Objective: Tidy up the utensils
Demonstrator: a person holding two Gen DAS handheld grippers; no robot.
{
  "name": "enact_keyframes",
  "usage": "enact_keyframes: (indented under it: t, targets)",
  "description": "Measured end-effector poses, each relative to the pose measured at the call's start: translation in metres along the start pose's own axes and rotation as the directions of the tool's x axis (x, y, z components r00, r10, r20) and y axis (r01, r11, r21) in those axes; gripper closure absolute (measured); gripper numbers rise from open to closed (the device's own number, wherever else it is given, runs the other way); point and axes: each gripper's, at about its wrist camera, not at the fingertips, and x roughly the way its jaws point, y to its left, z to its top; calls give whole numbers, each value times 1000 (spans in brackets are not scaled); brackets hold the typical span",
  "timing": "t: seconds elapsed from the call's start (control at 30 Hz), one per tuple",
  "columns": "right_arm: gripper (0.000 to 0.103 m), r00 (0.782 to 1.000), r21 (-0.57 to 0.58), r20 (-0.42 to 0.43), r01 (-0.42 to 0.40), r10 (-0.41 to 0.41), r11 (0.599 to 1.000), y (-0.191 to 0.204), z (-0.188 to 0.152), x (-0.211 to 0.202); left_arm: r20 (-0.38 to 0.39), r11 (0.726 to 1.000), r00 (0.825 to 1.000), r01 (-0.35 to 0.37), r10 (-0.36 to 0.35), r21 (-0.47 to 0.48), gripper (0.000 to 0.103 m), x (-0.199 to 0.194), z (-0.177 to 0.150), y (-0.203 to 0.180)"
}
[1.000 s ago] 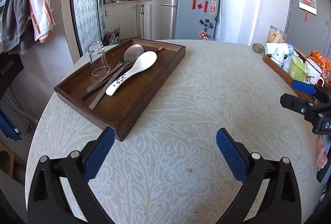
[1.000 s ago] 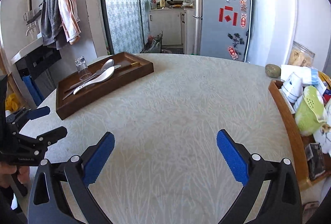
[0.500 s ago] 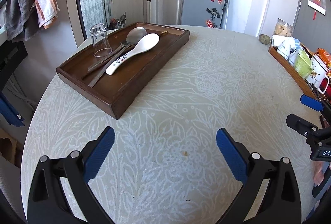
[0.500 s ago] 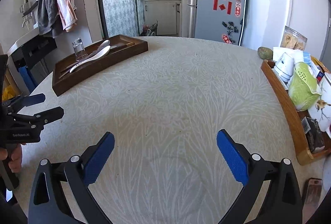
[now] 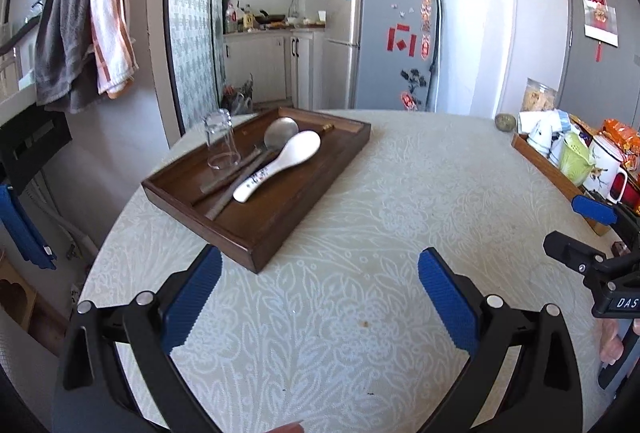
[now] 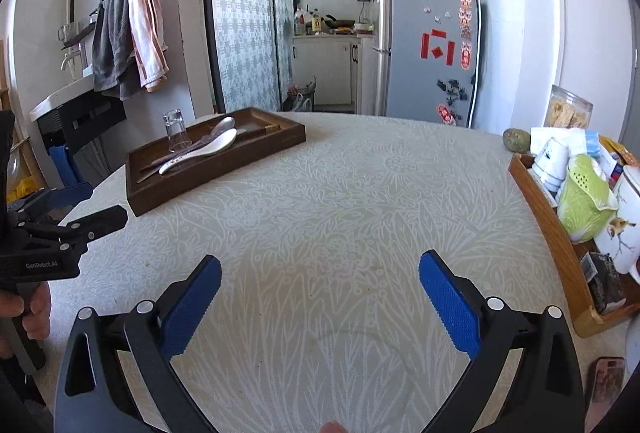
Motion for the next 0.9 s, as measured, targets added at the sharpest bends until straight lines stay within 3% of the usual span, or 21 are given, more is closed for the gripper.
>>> enact_keyframes:
  t: [0.1, 0.3, 0.47, 0.63, 0.9]
  targets:
    - [3, 999, -10, 27, -27, 27, 1000, 2, 1, -1, 43, 1000, 999, -13, 13, 2, 3, -5, 3, 2]
    - [3, 987, -28, 47, -155, 156, 988, 12, 2, -5, 20, 1000, 1000, 3, -4, 12, 3, -4, 0, 1]
    - [3, 993, -99, 48, -103, 109, 990, 25, 9, -8, 21, 1000, 1000, -15, 15, 10, 3, -4, 0, 2]
    - [3, 989, -131, 76, -117, 128, 984, 29, 42, -16, 46, 998, 998, -41, 39, 56, 3, -6, 25, 10]
    - [3, 983, -124, 75, -157, 167, 980, 24, 61, 34, 91, 998, 994, -57, 56, 11, 3, 15, 45, 29]
